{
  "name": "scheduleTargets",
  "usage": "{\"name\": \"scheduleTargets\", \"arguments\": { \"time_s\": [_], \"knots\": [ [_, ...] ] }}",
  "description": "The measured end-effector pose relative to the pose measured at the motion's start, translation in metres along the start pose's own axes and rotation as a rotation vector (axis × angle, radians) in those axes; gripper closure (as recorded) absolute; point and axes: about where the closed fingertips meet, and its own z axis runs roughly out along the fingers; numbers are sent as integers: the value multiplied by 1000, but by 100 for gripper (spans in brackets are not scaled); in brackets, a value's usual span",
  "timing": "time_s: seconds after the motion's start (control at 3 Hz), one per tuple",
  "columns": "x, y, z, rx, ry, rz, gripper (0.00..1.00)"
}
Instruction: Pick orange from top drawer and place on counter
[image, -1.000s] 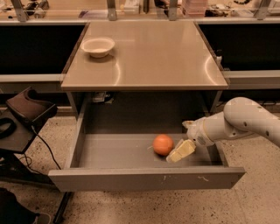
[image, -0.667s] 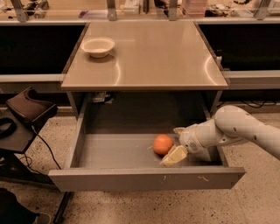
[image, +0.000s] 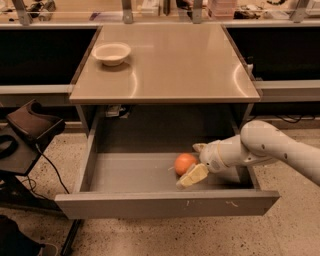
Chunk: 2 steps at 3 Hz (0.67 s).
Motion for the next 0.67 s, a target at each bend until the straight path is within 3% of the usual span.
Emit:
{"name": "scheduleTargets", "arguments": {
  "time_s": [0.33,0.67],
  "knots": [
    [-15,-9,16,-14,-47,34,0],
    [-15,-9,16,-14,-48,34,0]
  ]
}}
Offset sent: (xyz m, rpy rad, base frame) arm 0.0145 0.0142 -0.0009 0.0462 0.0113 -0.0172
